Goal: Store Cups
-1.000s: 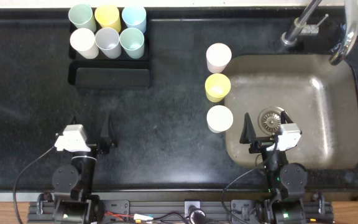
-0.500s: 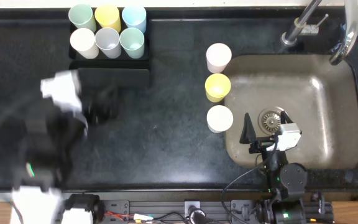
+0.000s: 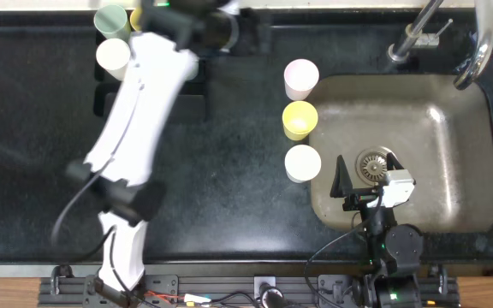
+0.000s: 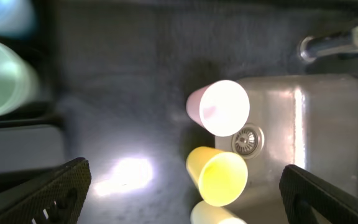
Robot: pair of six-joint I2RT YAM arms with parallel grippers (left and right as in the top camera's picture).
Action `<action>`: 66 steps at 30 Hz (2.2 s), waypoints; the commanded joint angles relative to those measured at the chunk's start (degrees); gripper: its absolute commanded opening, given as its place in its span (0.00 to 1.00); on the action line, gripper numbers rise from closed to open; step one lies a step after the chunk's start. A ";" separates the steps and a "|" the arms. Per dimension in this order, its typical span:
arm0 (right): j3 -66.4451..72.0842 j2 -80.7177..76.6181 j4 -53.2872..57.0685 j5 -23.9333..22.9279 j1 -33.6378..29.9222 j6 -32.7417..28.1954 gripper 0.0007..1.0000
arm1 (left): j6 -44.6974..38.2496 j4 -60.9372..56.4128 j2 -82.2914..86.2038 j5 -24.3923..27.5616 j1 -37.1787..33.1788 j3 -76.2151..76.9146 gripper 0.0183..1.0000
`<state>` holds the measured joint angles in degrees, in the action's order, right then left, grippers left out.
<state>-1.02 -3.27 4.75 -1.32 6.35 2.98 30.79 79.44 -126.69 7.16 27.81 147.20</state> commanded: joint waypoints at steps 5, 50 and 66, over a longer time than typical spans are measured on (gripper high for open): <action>0.76 0.33 -0.31 0.26 -0.33 0.26 1.00 | 8.35 -1.79 -8.09 -4.35 2.97 3.21 1.00; 0.74 0.33 -0.31 0.26 -0.33 0.26 1.00 | 8.15 -5.70 -20.94 -10.25 6.38 3.21 1.00; 0.74 0.33 -0.31 0.26 -0.33 0.26 1.00 | 8.07 -9.09 -17.40 -9.99 5.22 7.63 0.02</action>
<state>-1.02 -3.27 4.75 -1.32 6.35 2.98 38.85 69.71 -147.15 -2.02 34.20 151.24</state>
